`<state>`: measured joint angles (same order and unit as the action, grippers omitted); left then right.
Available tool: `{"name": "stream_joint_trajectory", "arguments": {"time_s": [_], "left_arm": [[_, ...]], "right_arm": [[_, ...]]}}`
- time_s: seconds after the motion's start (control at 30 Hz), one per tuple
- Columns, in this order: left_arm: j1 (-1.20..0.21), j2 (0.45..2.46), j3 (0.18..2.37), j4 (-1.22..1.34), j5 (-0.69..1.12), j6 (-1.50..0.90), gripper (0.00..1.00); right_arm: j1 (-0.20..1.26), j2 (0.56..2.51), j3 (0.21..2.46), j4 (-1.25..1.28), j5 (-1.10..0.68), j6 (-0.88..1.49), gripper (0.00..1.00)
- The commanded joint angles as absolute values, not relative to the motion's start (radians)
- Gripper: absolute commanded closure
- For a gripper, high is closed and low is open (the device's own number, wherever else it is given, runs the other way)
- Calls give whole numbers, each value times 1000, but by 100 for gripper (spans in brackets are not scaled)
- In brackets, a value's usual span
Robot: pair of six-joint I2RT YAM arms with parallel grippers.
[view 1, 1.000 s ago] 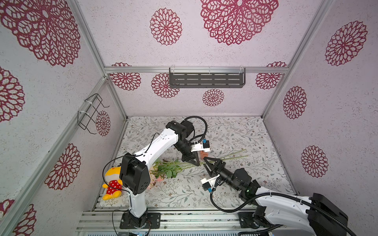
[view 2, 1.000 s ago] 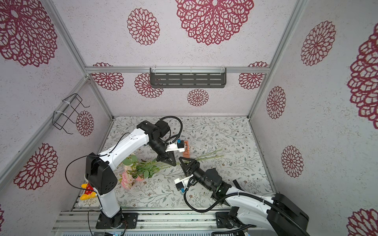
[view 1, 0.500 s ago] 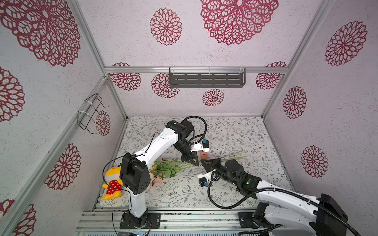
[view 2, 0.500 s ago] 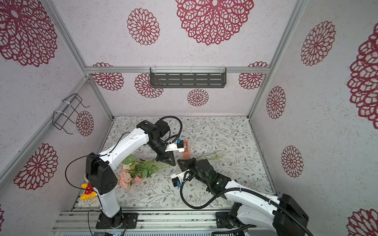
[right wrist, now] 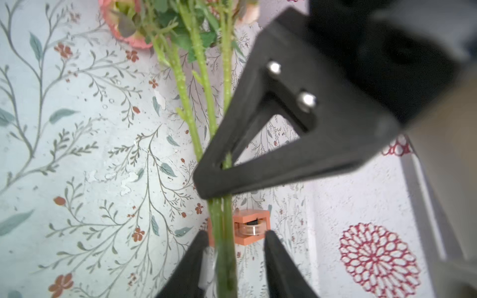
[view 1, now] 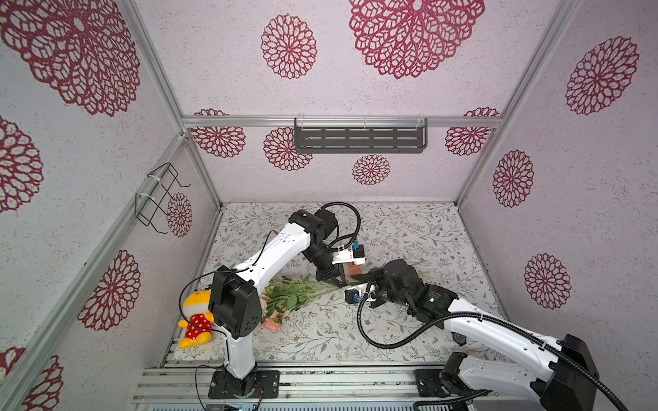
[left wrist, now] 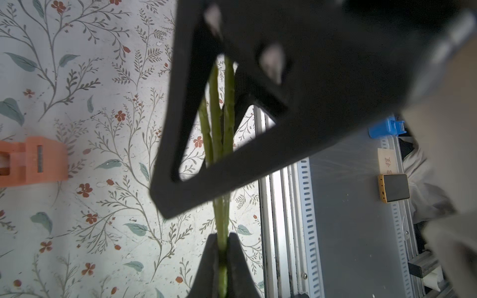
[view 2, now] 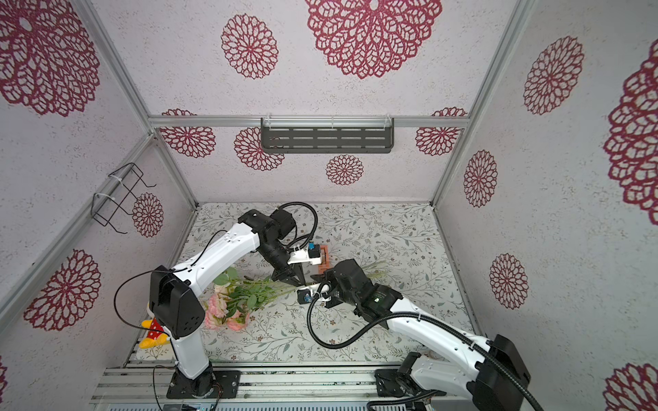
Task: Wrap bouquets with tape
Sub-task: Wrap the tape around the bouquet.
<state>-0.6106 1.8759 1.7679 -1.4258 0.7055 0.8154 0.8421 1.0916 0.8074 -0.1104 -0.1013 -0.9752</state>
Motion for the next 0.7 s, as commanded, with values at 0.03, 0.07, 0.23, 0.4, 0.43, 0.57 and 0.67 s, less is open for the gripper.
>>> {"name": "stream_joint_trajectory", "arguments": {"time_s": [0.03, 0.07, 0.23, 0.4, 0.43, 0.57, 0.67], "left_arm": [[-614, 1893, 1766, -1428, 724, 824, 100], [-614, 1893, 1767, -1428, 724, 825, 100], [-614, 1900, 1769, -1428, 712, 816, 100], [-613, 1905, 1773, -1429, 714, 816, 100], [-613, 1907, 1773, -1430, 712, 818, 100], [-613, 1911, 1776, -1438, 718, 827, 100], [-611, 1916, 1786, -1449, 721, 833, 100]], "right_arm": [[798, 1001, 820, -87, -170, -884, 49], [798, 996, 819, -96, -156, -887, 47], [798, 965, 816, -139, -158, -908, 42], [798, 932, 807, -138, -162, -913, 41], [798, 923, 804, -131, -149, -910, 41], [799, 897, 794, -118, -149, -905, 41], [807, 865, 804, -201, -195, -954, 46]]}}
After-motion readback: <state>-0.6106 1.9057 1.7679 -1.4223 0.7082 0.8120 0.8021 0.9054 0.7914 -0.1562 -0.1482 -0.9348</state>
